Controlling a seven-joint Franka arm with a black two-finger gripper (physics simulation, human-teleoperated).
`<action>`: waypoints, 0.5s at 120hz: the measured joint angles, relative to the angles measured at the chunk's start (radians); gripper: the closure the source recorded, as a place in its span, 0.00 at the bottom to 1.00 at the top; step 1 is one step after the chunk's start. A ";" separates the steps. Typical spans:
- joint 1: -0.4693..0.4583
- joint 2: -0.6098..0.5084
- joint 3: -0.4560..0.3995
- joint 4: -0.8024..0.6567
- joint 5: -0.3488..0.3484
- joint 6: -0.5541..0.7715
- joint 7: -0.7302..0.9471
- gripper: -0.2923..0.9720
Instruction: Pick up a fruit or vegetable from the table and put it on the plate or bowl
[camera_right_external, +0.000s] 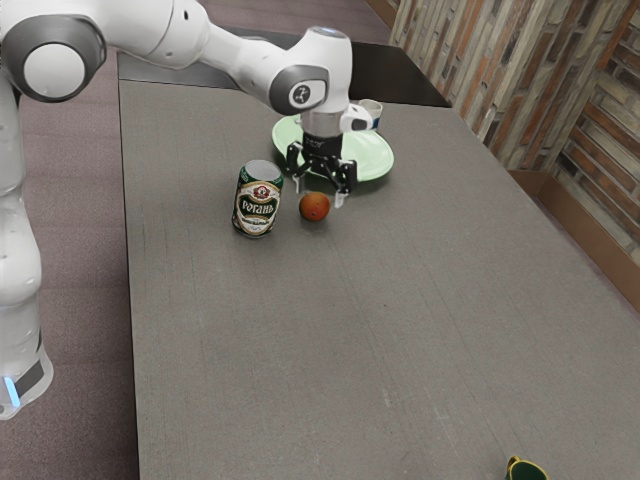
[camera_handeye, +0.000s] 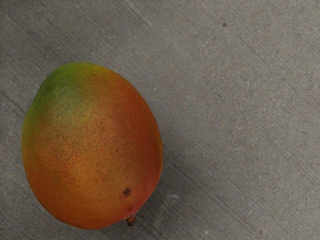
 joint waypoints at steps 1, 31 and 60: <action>0.001 0.001 0.000 0.000 0.000 0.000 0.000 0.23; 0.050 0.059 -0.025 0.045 -0.001 0.003 0.001 0.23; 0.080 0.093 -0.026 0.051 -0.018 0.004 0.008 0.23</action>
